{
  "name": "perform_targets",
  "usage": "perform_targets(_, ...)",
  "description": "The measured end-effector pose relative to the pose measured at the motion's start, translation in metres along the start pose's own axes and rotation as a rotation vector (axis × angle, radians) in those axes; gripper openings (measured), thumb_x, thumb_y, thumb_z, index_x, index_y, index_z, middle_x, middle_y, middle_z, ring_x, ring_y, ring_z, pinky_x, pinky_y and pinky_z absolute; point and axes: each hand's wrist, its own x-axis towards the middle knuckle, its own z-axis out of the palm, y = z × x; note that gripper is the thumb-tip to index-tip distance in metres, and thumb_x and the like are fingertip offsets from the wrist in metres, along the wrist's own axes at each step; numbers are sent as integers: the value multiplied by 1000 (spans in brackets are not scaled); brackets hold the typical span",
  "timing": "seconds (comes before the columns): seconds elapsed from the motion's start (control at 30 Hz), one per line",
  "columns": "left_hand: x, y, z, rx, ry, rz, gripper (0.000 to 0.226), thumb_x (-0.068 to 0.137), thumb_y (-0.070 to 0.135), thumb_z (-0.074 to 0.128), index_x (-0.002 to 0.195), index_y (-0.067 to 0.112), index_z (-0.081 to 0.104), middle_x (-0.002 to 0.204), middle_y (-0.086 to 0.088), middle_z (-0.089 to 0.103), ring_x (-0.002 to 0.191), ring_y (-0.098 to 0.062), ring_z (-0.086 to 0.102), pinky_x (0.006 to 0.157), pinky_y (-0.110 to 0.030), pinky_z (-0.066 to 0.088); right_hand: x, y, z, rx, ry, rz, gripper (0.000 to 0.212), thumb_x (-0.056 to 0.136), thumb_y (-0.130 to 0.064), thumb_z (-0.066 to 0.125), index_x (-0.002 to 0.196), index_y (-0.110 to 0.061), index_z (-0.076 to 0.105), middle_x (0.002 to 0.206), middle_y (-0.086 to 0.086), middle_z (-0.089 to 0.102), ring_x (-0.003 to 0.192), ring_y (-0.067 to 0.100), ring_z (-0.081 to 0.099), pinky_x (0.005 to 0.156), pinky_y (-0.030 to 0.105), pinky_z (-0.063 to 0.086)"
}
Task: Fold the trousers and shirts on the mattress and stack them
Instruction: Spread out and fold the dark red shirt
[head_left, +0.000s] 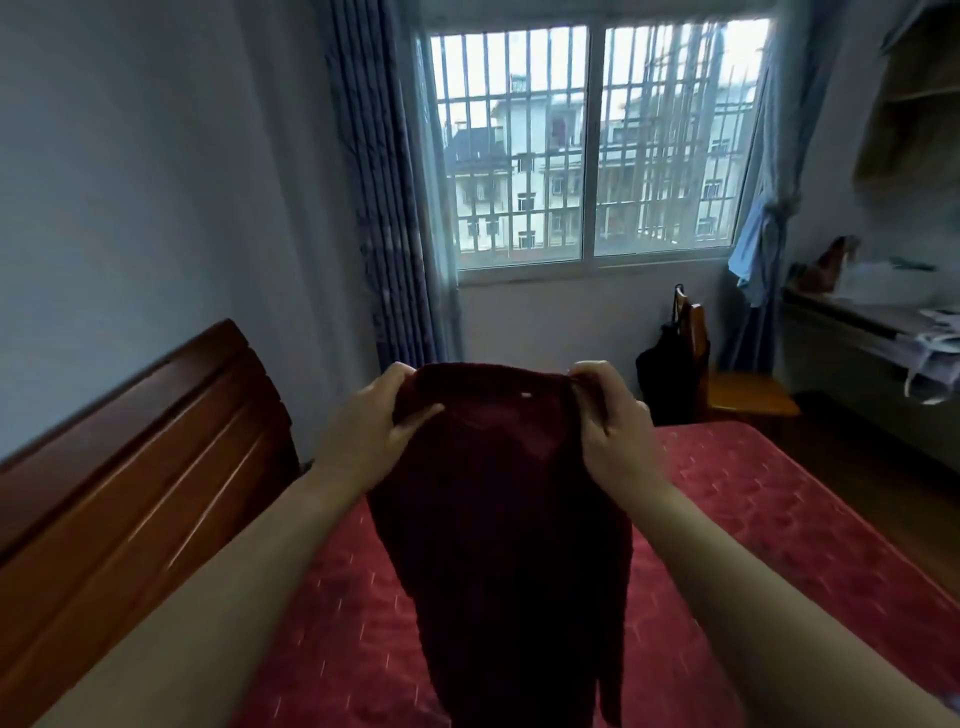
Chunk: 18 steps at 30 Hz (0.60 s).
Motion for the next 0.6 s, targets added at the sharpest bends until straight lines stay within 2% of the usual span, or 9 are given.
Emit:
perform_targets(0.1,-18,2,2,31,30,-105,20,86,42,58,88,23,52,74,13,54,67,-4,54,57,-15,36,-13,-3,5,-206,10,11,17,96,-16,48,111,-11,56,85,7,68,76,30,65,63,37,49)
perform_targets(0.17,-29,4,9,66,84,-129,22,88,42,56,88,20,54,70,18,48,64,3,48,55,-13,33,-17,-5,6,-346,116,3,22,96,-22,49,114,-12,55,87,10,70,76,35,66,60,35,46)
perform_targets(0.23,-36,9,16,56,150,-171,19,90,43,52,87,25,51,70,22,45,64,10,45,54,-8,30,-20,-9,4,-420,218,2,22,96,-29,49,107,-13,59,78,6,68,68,31,65,55,31,42)
perform_targets(0.27,-40,11,20,50,167,-191,15,91,42,51,87,28,48,71,23,44,65,11,44,53,-8,30,-23,-10,4,-411,210,51,23,95,-33,48,102,-15,61,74,3,67,65,27,64,53,33,43)
perform_targets(0.33,-47,9,27,15,154,-220,11,94,36,49,86,29,47,73,22,46,65,8,45,54,-7,35,-32,-8,3,-321,102,202,24,94,-37,50,92,-18,64,67,-3,64,60,18,61,53,37,46)
perform_targets(0.4,-52,4,32,-10,105,-228,11,96,31,47,85,29,48,75,19,48,65,5,47,55,-6,35,-37,-3,-3,-185,25,300,17,92,-33,56,88,-20,66,65,-5,65,57,12,62,55,37,51)
perform_targets(0.5,-44,4,32,25,137,-164,12,96,31,45,86,26,49,69,19,46,59,4,45,50,-10,28,-31,-3,-14,-107,71,212,9,93,-25,56,91,-21,64,72,-7,67,64,6,64,59,29,53)
perform_targets(0.6,-31,5,32,122,116,-86,20,95,36,45,92,19,54,76,11,53,63,-4,47,52,-22,31,-29,0,-22,-278,0,118,13,95,-26,51,97,-15,58,72,0,65,63,17,63,56,37,49)
